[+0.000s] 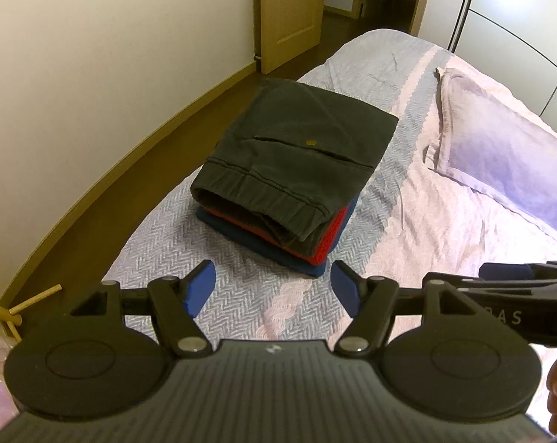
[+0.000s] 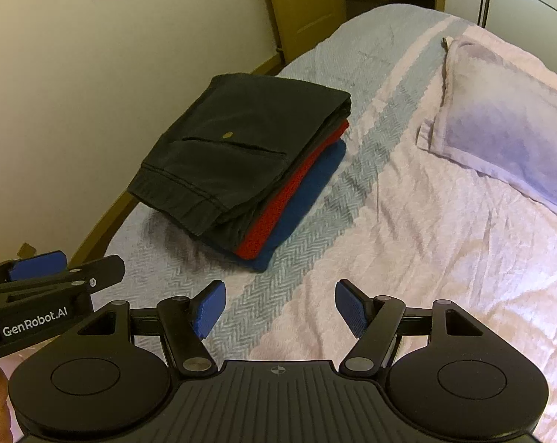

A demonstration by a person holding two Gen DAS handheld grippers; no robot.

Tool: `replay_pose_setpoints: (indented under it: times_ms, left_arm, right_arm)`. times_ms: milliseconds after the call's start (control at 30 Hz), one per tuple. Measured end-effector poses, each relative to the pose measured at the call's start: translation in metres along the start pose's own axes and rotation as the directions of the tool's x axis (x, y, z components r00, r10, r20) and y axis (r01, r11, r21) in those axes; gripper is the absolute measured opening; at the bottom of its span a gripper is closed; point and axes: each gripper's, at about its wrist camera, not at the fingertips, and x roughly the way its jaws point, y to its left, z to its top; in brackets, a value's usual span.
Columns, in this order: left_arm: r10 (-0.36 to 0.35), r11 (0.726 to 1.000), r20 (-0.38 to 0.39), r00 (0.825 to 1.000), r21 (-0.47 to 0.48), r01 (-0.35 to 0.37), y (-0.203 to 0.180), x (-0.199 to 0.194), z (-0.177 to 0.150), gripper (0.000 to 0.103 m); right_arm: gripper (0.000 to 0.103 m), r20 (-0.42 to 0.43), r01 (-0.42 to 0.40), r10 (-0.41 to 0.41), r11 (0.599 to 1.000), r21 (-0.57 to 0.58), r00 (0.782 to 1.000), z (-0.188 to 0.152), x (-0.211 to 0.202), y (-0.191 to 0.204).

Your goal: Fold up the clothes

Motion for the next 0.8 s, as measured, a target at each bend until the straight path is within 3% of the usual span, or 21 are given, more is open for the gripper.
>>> replay_pose_setpoints:
  times_ms: [800]
  left_arm:
    - [0.021, 1.000, -0.045, 0.999, -0.005, -0.021, -0.009, 0.023, 0.013, 0.066]
  right_arm:
    - [0.069, -0.024, 0.020, -0.020, 1.000, -0.006, 1.000, 0.024, 0.025, -0.018]
